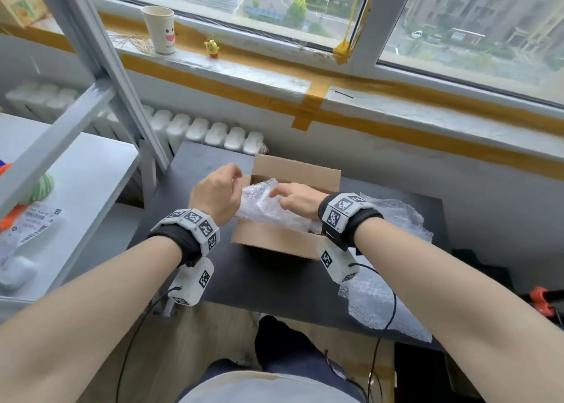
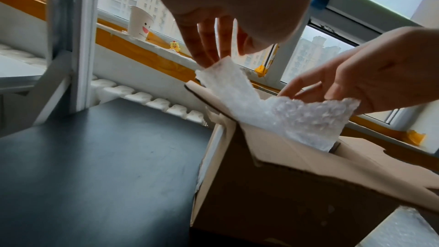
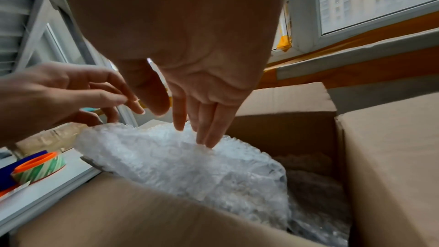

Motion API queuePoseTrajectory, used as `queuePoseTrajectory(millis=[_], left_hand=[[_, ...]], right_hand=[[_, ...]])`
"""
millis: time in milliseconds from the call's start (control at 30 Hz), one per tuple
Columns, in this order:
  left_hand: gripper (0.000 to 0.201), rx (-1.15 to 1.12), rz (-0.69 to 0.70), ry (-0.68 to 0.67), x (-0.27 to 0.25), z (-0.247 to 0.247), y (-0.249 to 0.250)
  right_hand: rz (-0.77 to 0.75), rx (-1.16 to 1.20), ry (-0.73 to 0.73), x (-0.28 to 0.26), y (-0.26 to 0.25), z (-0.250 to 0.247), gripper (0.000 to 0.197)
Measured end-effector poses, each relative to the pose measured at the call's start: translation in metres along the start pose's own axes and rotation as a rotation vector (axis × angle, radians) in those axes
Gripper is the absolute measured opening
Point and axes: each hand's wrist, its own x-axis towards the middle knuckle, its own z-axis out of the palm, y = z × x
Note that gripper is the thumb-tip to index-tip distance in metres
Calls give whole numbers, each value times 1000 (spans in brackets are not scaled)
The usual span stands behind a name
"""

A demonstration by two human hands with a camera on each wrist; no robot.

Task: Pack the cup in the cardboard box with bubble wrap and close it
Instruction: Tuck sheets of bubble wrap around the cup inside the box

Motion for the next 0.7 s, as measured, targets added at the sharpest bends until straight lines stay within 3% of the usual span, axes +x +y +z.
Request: queuePoseTrajectory(millis=[233,433,600,700], left_hand=[[33,125,-151,-136,-7,-3,-39],[27,204,182,-134,-16,8,-51],[19,218,342,-108,-9,11,-37],[17,171,410,-208,-5,16,-25]], right_hand=[[9,-169,-194,27,-7,10,57],[-25,-328,-241,40,-6,18,45],[-21,-335,-168,41,-5,10,52],[-26,-327,-147,33,-3,6,39]])
